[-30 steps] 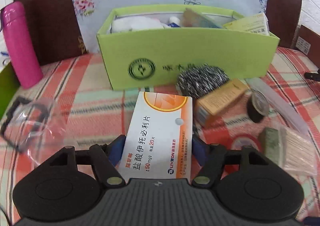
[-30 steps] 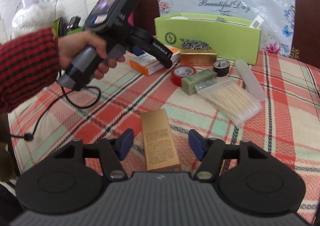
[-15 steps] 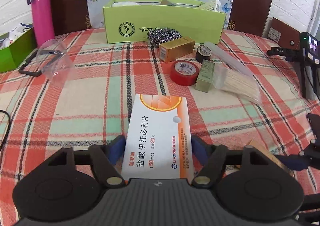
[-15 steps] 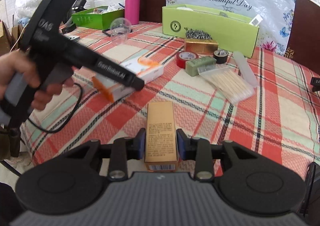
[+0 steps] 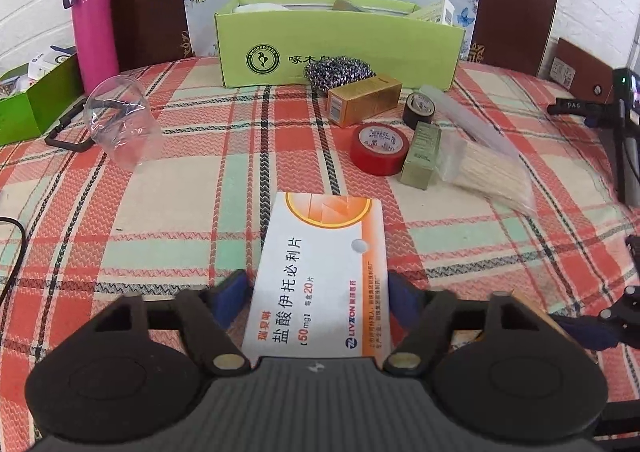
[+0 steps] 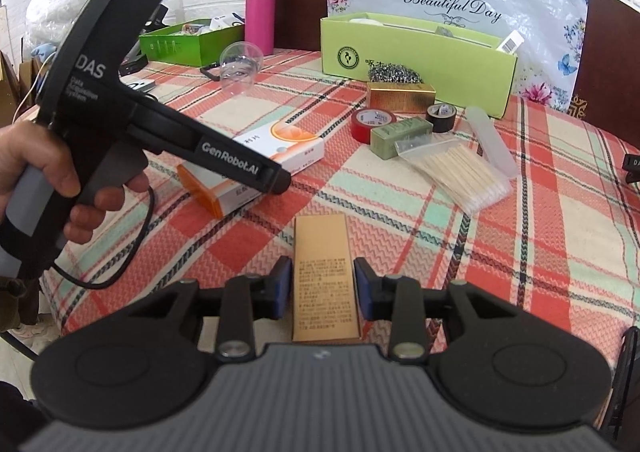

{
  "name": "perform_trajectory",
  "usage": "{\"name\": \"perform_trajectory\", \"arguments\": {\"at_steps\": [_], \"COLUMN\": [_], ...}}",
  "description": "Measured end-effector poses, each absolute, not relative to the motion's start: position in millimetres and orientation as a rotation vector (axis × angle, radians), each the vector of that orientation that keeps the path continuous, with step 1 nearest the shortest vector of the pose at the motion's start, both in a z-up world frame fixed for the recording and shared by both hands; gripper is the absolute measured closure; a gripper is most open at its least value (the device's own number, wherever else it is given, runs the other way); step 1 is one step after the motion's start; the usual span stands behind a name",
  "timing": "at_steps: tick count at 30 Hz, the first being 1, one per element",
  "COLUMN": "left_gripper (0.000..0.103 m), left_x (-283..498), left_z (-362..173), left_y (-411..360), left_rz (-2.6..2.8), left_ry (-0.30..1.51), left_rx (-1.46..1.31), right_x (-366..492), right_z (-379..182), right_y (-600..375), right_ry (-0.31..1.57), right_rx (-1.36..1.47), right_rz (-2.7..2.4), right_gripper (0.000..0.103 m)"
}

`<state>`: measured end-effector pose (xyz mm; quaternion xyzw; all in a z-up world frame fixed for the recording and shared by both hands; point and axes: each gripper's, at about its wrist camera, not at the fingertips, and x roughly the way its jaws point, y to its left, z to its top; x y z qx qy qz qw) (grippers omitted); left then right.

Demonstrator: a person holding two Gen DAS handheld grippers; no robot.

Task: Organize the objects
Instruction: 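Carry the medicine box and gold box into the lime-green box, open both tools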

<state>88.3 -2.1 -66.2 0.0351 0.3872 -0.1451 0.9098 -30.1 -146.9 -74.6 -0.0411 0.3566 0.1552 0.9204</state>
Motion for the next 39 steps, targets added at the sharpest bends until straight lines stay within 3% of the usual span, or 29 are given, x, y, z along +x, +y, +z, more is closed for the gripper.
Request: {"name": "perform_trajectory", "arguments": {"at_steps": [6, 12, 22, 38, 39], "left_gripper": [0.034, 0.034, 0.034, 0.033, 0.023], "left_x": [89.9, 100.4, 173.4, 330.5, 334.0], "left_z": [-52.9, -4.9, 58.1, 45.8, 40.9], "left_y": [3.2, 2.8, -24.6, -57.5, -59.4], "left_rz": [-0.315, -0.35, -0.38, -0.315, -0.303], "left_ry": [0.779, 0.662, 0.529, 0.554, 0.555], "left_rx": [0.019, -0.035, -0.09, -0.214, -0.199], "right_x": [-20.4, 11.2, 113.9, 283.6, 287.6], "right_z": [-61.7, -23.0, 41.8, 1.9, -4.7], "right_y": [-156.0, -171.5, -202.8, -227.3, -226.5], "right_ry": [0.721, 0.625, 0.422, 0.422, 0.44], "right_rx": [-0.034, -0.029, -0.099, -0.116, -0.126], "right_rz": [0.357, 0.358, 0.216, 0.086, 0.089], "right_gripper": [0.072, 0.072, 0.072, 0.072, 0.07]}}
